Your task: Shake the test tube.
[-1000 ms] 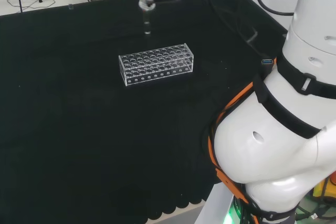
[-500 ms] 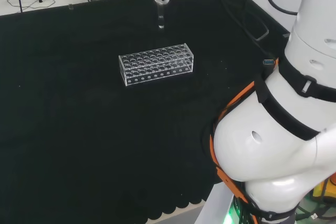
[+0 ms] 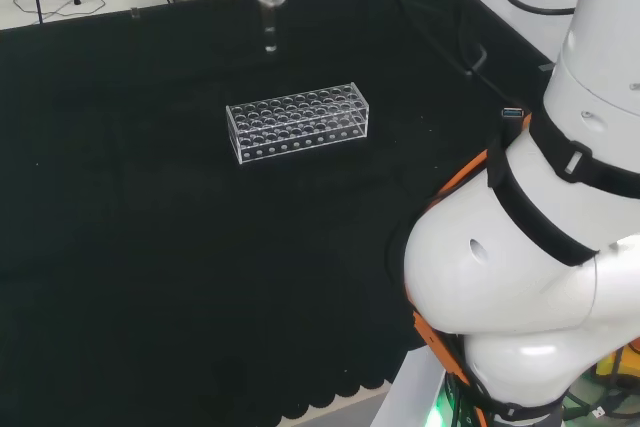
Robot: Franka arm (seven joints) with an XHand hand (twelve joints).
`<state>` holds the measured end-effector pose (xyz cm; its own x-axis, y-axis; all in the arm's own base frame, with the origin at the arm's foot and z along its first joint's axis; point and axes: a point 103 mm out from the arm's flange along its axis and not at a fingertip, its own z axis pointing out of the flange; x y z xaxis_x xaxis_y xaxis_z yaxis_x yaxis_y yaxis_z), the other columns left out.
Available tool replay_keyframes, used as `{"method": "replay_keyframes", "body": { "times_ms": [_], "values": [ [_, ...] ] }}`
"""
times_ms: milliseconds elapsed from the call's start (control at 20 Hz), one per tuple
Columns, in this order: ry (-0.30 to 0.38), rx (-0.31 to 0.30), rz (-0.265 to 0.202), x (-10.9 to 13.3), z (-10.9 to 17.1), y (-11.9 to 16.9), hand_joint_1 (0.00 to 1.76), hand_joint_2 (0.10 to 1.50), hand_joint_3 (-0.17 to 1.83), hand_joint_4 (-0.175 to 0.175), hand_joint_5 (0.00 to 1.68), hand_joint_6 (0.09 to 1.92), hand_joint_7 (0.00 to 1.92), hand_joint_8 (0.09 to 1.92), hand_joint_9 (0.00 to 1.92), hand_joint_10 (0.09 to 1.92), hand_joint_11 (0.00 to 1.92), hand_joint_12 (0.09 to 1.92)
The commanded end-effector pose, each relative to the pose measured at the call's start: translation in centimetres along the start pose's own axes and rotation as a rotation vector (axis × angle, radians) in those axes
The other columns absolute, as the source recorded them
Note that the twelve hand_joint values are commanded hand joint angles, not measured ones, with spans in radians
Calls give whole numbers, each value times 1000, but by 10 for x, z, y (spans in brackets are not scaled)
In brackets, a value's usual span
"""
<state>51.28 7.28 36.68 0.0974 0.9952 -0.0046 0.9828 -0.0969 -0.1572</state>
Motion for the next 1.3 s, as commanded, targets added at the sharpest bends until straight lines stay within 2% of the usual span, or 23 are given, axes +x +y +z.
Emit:
{"method": "replay_keyframes", "body": {
  "times_ms": [50,250,450,1000,1300],
  "values": [
    [27,51,-68,27,23,12,1430,623,628,-175,1329,511,1419,671,1483,87,710,1212],
    [31,51,-80,33,22,13,1430,623,629,-175,1329,511,1419,671,1483,87,709,1212],
    [21,52,-61,25,22,15,1430,623,629,-175,1329,511,1419,670,1483,87,709,1212],
    [-32,67,71,-38,28,16,1430,623,629,-175,1330,510,1421,668,1484,87,708,1212],
    [-46,70,124,-63,28,16,1430,622,630,-175,1330,509,1421,668,1484,87,707,1212]
  ]
}}
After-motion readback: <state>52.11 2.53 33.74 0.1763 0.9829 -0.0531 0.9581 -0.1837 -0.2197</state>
